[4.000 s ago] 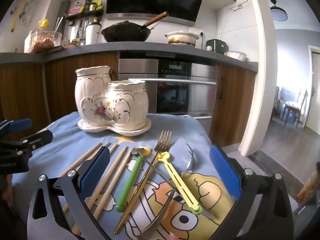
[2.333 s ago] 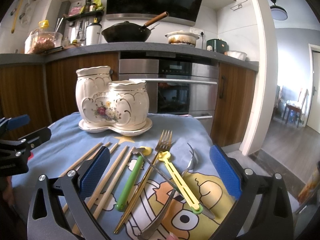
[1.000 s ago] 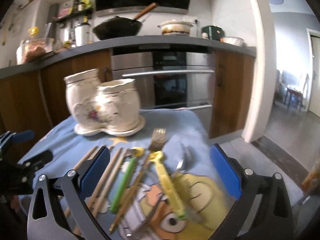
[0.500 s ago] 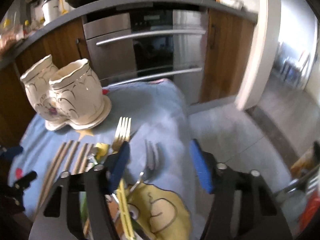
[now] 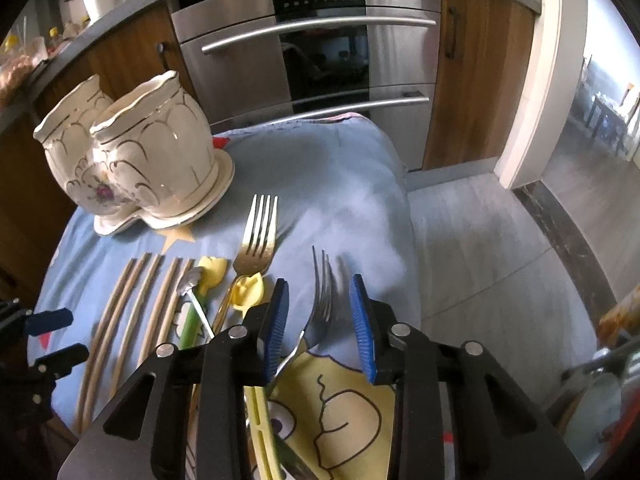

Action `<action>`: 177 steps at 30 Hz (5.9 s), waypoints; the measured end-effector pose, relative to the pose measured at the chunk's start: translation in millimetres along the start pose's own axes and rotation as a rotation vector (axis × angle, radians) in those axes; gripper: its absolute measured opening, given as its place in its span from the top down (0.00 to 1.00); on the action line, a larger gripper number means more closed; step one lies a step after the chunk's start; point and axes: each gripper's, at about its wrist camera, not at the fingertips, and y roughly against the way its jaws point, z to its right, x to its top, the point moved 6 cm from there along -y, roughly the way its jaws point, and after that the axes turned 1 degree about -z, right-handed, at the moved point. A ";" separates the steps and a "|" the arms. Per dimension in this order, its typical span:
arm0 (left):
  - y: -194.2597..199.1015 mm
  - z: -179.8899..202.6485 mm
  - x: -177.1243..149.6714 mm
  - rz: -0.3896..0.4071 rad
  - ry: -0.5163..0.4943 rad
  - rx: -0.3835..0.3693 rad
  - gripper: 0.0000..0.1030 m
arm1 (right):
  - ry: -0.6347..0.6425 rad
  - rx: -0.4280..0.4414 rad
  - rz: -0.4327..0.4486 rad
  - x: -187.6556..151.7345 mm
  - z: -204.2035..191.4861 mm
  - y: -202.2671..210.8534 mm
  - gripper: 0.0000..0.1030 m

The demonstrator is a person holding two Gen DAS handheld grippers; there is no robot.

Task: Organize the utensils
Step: 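Grasp a wooden chopstick with the left tool while the right tool grasps the silver fork, then lift the chopstick and fork and carry both toward the white ceramic pot, then drop the chopstick in the taller cup while the right tool drops the fork, then move both open tools back over the remaining utensils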

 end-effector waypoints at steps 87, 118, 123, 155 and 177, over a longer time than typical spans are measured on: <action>70.9 -125.6 146.6 0.695 0.170 -0.041 0.72 | 0.137 0.119 0.510 147.0 -92.5 36.6 0.97; 103.5 -102.0 83.9 0.666 0.109 -0.047 0.05 | 0.067 0.089 0.500 83.4 -35.7 90.7 0.05; 88.9 -73.1 69.6 0.596 0.017 0.005 0.05 | 0.079 0.064 0.437 60.6 -27.1 83.3 0.05; -7.4 -19.8 13.5 0.219 0.038 -0.020 0.06 | 0.113 0.029 0.044 -26.6 -21.4 13.7 0.20; -22.1 5.2 10.1 0.117 -0.062 -0.093 0.69 | 0.178 0.063 -0.079 -35.5 -43.3 4.3 0.72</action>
